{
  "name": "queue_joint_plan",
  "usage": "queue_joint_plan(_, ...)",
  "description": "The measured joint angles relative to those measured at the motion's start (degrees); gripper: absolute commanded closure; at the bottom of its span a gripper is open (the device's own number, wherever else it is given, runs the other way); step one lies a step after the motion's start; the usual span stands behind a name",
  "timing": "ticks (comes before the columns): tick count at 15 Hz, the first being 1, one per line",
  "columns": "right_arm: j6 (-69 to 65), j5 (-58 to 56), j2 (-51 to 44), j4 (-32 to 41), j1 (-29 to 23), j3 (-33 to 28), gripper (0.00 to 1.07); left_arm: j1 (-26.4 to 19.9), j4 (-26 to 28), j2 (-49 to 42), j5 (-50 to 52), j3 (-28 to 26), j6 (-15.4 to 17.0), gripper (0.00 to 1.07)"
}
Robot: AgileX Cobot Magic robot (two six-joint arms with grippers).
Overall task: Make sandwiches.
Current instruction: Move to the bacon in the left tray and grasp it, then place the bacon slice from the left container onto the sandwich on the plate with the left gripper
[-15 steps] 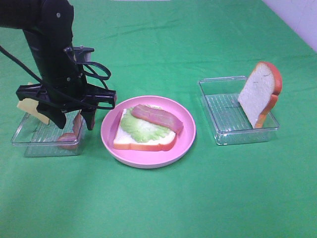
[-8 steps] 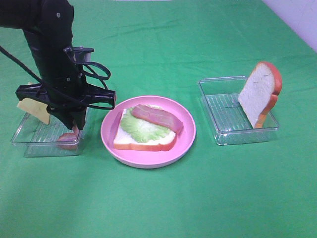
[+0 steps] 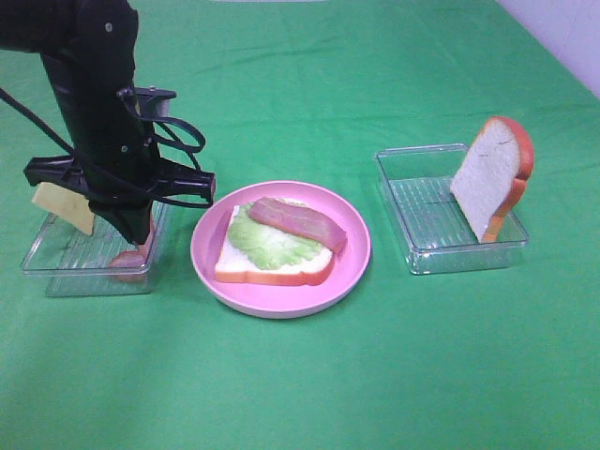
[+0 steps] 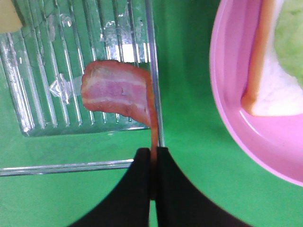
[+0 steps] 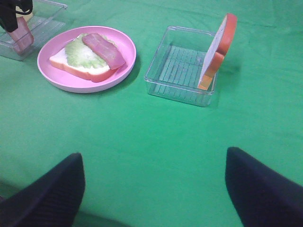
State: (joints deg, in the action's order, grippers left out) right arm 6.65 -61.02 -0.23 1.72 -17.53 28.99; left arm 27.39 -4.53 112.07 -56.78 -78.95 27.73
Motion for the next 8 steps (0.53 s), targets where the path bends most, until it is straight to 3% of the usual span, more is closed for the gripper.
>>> queue_joint_plan(5,0.0,0.0,0.0,0.0,0.0,0.0,0.32,0.0,2.1,-4.4,-1.3,-2.5,-2.2,1.07)
queue_joint_plan(8,0.0,0.0,0.0,0.0,0.0,0.0,0.32,0.0,8.7,-7.6,-1.7,-6.1,-7.8,1.07)
